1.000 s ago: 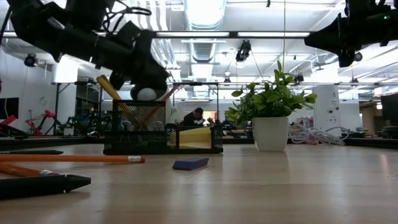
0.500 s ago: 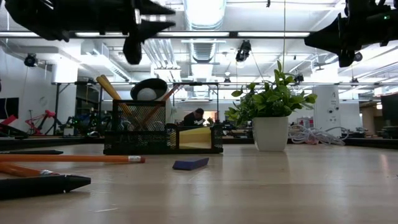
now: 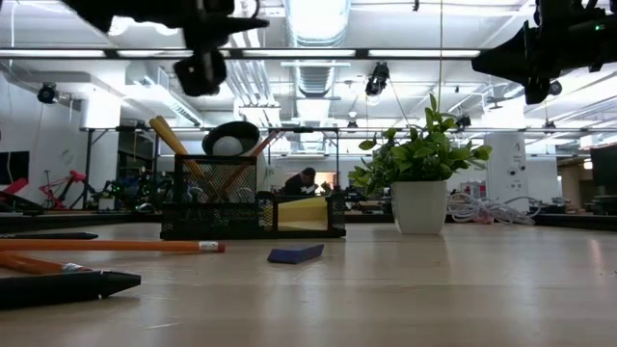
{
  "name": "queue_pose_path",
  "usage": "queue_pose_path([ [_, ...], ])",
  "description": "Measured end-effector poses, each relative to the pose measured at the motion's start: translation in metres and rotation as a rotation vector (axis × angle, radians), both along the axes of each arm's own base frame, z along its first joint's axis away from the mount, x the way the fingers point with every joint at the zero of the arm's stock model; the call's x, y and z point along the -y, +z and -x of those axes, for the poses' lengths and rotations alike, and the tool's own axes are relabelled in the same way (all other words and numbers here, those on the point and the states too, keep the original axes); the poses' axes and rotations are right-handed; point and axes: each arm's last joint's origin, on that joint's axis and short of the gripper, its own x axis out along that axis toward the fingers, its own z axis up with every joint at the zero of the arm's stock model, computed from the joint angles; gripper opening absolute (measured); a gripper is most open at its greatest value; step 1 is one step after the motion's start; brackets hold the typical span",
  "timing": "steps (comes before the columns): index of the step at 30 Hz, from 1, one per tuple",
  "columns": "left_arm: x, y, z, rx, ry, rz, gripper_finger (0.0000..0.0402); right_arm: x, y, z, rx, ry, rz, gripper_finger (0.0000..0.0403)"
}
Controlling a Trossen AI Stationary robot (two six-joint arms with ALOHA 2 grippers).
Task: Pick and place office supplies into organizer
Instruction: Put the top yellow pencil in the black desk organizer
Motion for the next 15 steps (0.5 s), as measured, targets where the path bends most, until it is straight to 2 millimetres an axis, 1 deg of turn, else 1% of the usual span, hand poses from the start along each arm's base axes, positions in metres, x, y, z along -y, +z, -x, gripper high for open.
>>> queue_pose_path([
  [4,0.013,0.011,-0.002,-0.208,-0.071,-0.026,0.0086,0.0,0.0,0.0,-0.001,0.0,0.001,0.0013],
  [8,0.023,0.024,-0.006,-0.306,-0.111,-0.044,0.0086,0.0,0.0,0.0,-0.004,0.0,0.001,0.0013],
  [12,0.031,0.019,-0.009,-0.441,-0.135,-0.072,0.0086,0.0,0.0,0.0,-0.005,0.0,0.003,0.0013],
  [15,0.038,0.006,-0.01,-0.54,-0.157,-0.095,0.0086,0.0,0.0,0.0,-0.005,0.0,0.004,0.0013],
])
